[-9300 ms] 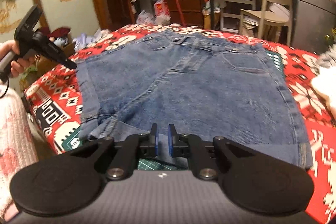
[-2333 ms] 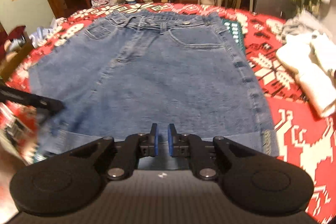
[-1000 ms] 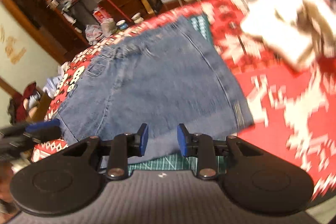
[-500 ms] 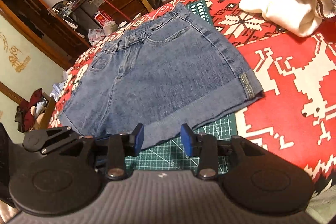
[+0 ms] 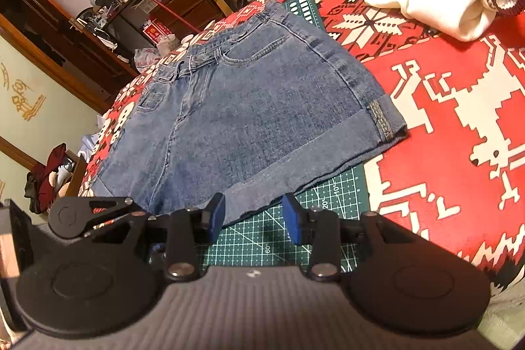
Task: Fold clothes
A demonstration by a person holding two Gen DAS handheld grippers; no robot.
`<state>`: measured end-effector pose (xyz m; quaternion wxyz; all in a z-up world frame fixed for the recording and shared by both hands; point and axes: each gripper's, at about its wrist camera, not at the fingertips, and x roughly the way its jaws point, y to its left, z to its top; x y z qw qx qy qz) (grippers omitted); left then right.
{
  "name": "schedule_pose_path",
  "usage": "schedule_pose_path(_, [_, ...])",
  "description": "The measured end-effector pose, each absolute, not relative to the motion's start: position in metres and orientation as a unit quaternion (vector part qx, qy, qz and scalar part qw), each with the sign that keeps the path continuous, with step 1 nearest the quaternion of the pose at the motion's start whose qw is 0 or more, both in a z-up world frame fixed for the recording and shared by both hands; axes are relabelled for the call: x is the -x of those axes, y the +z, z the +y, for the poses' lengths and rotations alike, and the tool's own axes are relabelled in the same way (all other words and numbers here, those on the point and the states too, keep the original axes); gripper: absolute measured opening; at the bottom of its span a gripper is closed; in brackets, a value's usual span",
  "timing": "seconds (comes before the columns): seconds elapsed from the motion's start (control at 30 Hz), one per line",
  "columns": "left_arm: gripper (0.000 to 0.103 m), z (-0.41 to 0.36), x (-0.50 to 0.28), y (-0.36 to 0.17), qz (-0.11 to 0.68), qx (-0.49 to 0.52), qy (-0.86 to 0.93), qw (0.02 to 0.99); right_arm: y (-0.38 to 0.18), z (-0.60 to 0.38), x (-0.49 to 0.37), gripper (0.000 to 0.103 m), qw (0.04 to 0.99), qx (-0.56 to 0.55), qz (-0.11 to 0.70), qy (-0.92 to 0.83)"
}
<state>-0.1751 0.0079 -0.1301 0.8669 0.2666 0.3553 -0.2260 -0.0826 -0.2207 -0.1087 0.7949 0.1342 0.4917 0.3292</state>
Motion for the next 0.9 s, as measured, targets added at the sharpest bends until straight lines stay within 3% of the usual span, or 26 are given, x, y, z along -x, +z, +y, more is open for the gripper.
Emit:
schedule_pose_path(0.27, [0.006, 0.028, 0.158, -0.111, 0.388, -0.147, -0.207, 0.886, -0.124, -0.237, 0.073, 0.044, 0.769, -0.214, 0.51, 0.32])
schedule_pose_path(0.53, [0.005, 0.03, 0.157, -0.101, 0.392, -0.125, -0.208, 0.887, -0.163, -0.217, 0.054, 0.054, 0.696, -0.352, 0.547, 0.303])
schedule_pose_path(0.57, [0.006, 0.03, 0.157, -0.1, 0.393, -0.122, -0.208, 0.887, -0.168, -0.214, 0.052, 0.051, 0.692, -0.362, 0.55, 0.297])
schedule_pose_path(0.63, [0.006, 0.03, 0.157, -0.098, 0.394, -0.118, -0.208, 0.888, -0.172, -0.21, 0.051, 0.013, 0.696, -0.363, 0.55, 0.286])
schedule_pose_path(0.67, [0.006, 0.029, 0.159, -0.098, 0.391, -0.122, -0.207, 0.888, -0.174, -0.209, 0.051, 0.008, 0.699, -0.36, 0.55, 0.281])
schedule_pose_path(0.73, [0.012, 0.025, 0.165, -0.098, 0.385, -0.132, -0.205, 0.89, -0.177, -0.206, 0.052, 0.005, 0.704, -0.358, 0.55, 0.271])
schedule_pose_path(0.83, [0.039, 0.012, 0.174, -0.104, 0.371, -0.158, -0.198, 0.893, -0.183, -0.208, 0.056, 0.005, 0.696, -0.372, 0.558, 0.257])
schedule_pose_path(0.9, [0.041, 0.001, 0.179, -0.111, 0.364, -0.186, -0.196, 0.891, -0.185, -0.21, 0.056, 0.005, 0.688, -0.386, 0.559, 0.254])
